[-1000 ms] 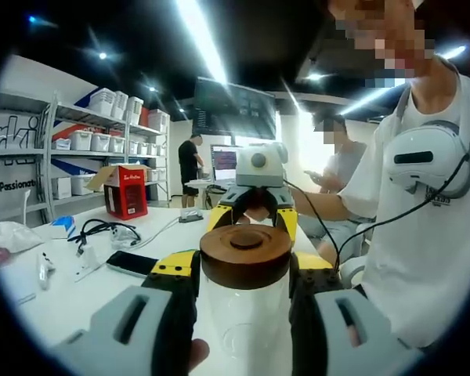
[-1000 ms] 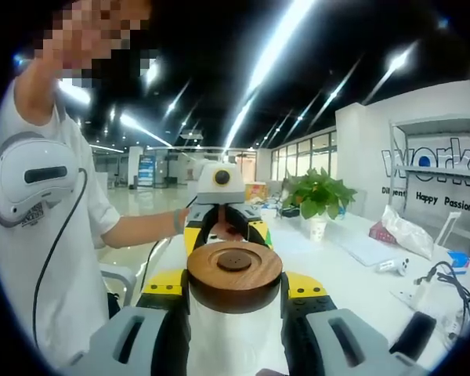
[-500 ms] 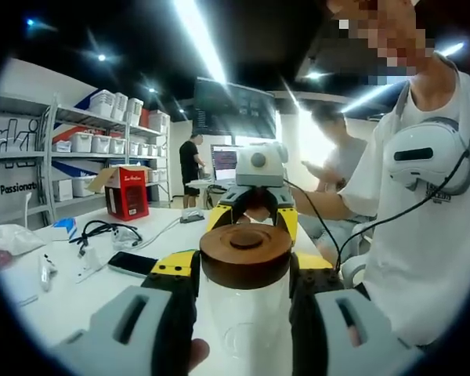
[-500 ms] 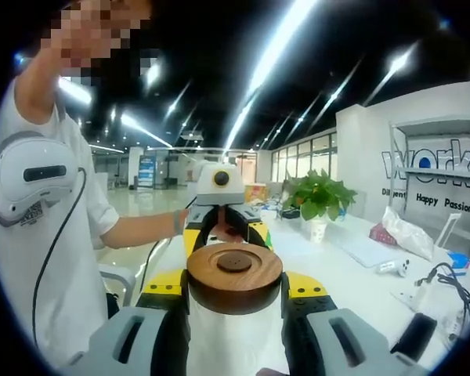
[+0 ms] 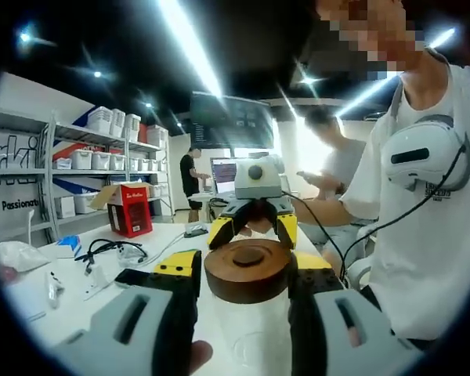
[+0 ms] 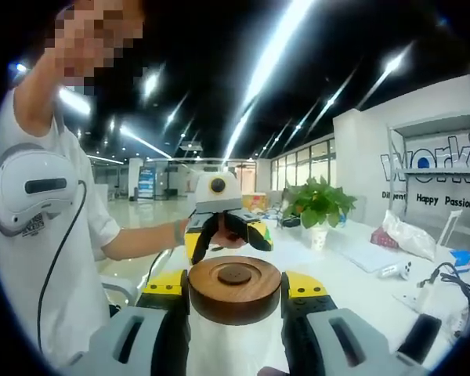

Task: Clamp the coffee can twist off the lid put the lid on the table pick up the lid cover the can tighten the lid

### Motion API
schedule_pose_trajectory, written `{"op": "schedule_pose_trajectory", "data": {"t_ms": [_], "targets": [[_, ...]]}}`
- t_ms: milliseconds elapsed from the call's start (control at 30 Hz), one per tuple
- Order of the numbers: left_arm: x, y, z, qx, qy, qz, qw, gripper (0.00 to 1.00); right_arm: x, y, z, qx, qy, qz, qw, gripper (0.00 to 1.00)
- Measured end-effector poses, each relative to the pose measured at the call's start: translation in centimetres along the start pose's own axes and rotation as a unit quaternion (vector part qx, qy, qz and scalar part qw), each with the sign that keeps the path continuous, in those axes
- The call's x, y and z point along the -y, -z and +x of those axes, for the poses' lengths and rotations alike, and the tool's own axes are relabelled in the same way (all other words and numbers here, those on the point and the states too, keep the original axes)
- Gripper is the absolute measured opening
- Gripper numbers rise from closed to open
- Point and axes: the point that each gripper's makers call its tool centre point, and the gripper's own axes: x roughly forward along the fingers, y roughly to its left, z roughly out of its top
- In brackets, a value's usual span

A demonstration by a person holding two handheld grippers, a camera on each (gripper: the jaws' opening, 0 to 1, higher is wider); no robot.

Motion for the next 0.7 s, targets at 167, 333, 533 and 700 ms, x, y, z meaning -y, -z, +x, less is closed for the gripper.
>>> {"op": "schedule_pose_trajectory", "data": {"t_ms": [167,333,533,700], "targets": [[0.1,0.1,-0.07,-0.001,0.001,-0.005,1.0,0.33,-0.02,0.0,-0.01,0.0,0.001,-0.001,1.0,0.41],[0.33,-0.53,-0.22,0.006,0.001,-0.004,1.0,0.34,-0.56,-0.32,0.03,0.004,-0.009,-0.002,0.9999,0.48],[0.07,-0.28,-0.59,-0.003,-0.009,-0.009,0.9999,0.34,-0.84,-0.5,0.02,0.002,-0.01,-0.01,0.9999,0.48],[-0.03,0.11,-0.86,-0.004,-0.018,-0.014,0.9997,0.35,-0.54,-0.7,-0.29,0.007,0.0,-0.009,0.9999,0.47]]}}
